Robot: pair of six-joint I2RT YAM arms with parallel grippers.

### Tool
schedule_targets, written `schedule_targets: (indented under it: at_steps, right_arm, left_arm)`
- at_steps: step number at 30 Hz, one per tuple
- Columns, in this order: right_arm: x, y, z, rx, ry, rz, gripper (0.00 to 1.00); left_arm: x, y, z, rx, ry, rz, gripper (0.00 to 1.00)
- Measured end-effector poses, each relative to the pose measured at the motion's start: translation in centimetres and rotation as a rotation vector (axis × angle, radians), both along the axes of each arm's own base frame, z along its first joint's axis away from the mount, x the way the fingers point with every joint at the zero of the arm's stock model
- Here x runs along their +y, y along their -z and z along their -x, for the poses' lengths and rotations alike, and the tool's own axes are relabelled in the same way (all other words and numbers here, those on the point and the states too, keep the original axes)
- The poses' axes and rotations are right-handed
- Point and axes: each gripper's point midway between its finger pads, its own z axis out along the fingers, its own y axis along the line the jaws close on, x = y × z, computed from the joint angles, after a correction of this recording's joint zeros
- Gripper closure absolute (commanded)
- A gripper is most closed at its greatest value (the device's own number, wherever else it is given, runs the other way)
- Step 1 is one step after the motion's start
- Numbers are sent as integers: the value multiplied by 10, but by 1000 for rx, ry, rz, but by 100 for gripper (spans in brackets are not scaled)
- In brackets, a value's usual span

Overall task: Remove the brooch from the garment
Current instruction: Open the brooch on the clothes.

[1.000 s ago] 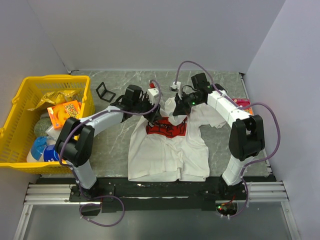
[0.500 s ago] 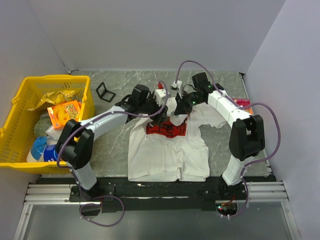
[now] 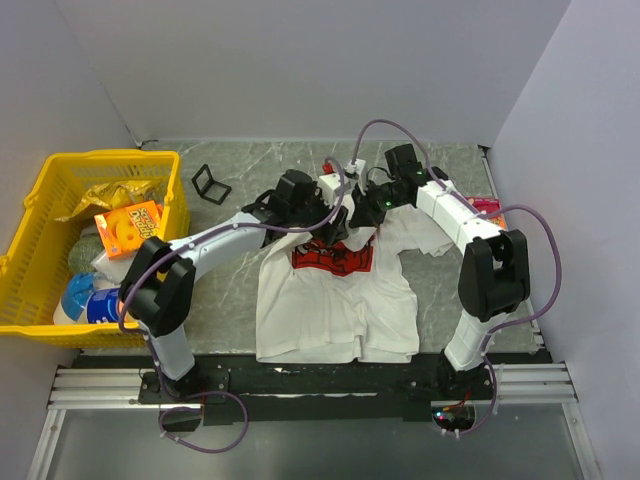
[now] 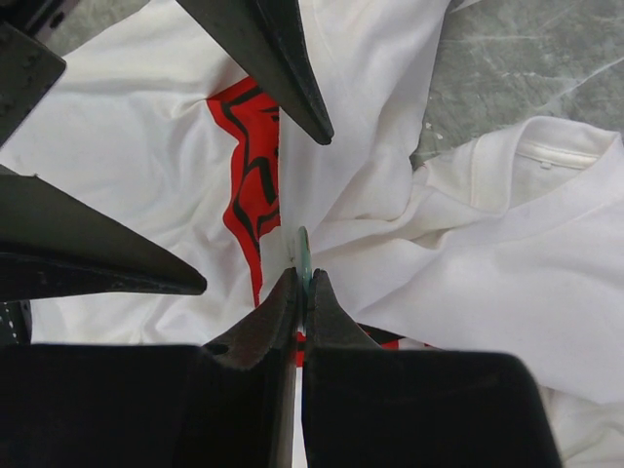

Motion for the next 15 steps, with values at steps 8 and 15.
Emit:
schedule_targets:
  at_steps: [8,15]
  right_arm:
    - [1,-7,3,20,-11,-40,100]
    - [4,-11,7,34,-27,-62,100]
  left_arm:
    - [-6,9,0,13,-16,-7,21]
    - [-7,17,0,25,-22,-20,22]
